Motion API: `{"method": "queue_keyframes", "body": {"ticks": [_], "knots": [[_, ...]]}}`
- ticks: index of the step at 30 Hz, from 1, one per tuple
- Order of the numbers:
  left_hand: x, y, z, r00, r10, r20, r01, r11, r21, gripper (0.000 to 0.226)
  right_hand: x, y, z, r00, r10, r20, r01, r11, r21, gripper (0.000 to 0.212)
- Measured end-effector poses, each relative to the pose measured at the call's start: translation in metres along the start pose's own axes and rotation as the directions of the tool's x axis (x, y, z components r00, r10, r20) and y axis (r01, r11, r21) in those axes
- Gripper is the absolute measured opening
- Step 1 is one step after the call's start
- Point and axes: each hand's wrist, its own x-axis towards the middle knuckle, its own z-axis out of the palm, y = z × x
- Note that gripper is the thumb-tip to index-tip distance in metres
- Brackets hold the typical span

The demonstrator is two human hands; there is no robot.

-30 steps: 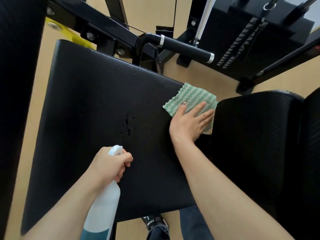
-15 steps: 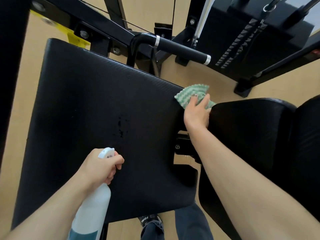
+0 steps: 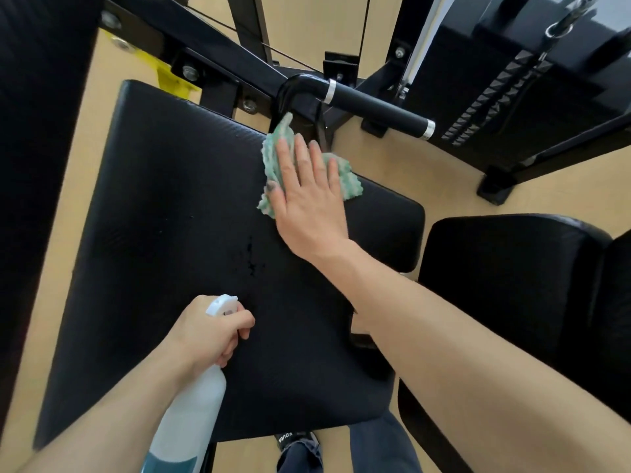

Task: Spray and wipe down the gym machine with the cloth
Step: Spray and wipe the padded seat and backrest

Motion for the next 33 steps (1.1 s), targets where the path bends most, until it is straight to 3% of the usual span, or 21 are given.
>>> {"method": "queue_keyframes", "body": {"ticks": [2, 4, 7, 9, 10, 12, 13, 15, 23, 29, 33], "knots": [[-0.001, 0.000, -0.001, 1.000, -0.007, -0.002, 0.007, 1.000, -0.016, 0.024, -0.028, 0.029, 0.001, 1.000, 0.018, 0.009, -0.018, 0.999, 0.027, 0.060], [-0.002, 0.002, -0.001, 1.000, -0.009, 0.010, 0.009, 1.000, -0.012, 0.024, -0.062, 0.049, 0.005, 0.980, 0.201, -0.004, -0.201, 0.979, 0.046, 0.060], [-0.001, 0.002, -0.001, 1.000, -0.015, 0.014, 0.015, 1.000, -0.020, 0.023, -0.069, 0.039, 0.012, 0.856, 0.516, 0.023, -0.515, 0.851, 0.100, 0.062], [-0.001, 0.001, -0.001, 1.000, -0.023, 0.008, 0.023, 0.999, -0.034, 0.023, -0.039, 0.005, 0.010, 0.831, 0.556, 0.006, -0.554, 0.827, 0.094, 0.062], [0.000, 0.002, 0.000, 1.000, -0.029, 0.010, 0.029, 0.999, -0.037, 0.023, -0.024, -0.014, 0.008, 0.884, 0.467, -0.006, -0.465, 0.881, 0.086, 0.062], [0.001, 0.002, 0.000, 0.999, -0.042, 0.011, 0.042, 0.998, -0.056, 0.025, 0.002, -0.051, 0.009, 0.993, 0.121, -0.010, -0.120, 0.991, 0.053, 0.060], [0.002, 0.002, 0.000, 0.999, -0.045, 0.011, 0.046, 0.997, -0.061, 0.026, 0.012, -0.060, 0.007, 1.000, -0.025, 0.003, 0.025, 0.999, 0.036, 0.059], [0.003, 0.002, 0.000, 0.999, -0.044, 0.007, 0.044, 0.998, -0.047, 0.028, 0.024, -0.056, 0.003, 0.986, -0.165, 0.022, 0.164, 0.986, 0.017, 0.057], [-0.001, 0.005, 0.000, 0.999, -0.039, 0.010, 0.039, 0.998, -0.054, 0.032, -0.082, -0.012, 0.004, 0.959, -0.238, 0.157, 0.235, 0.971, 0.040, 0.050], [0.002, 0.000, 0.002, 0.999, -0.055, 0.000, 0.054, 0.996, -0.075, 0.035, 0.040, -0.066, -0.006, 0.854, -0.500, 0.145, 0.515, 0.852, -0.095, 0.049], [0.002, -0.001, 0.000, 0.998, -0.069, 0.011, 0.069, 0.996, -0.062, 0.034, 0.094, -0.103, -0.012, 0.842, -0.530, 0.101, 0.538, 0.840, -0.068, 0.050]]}}
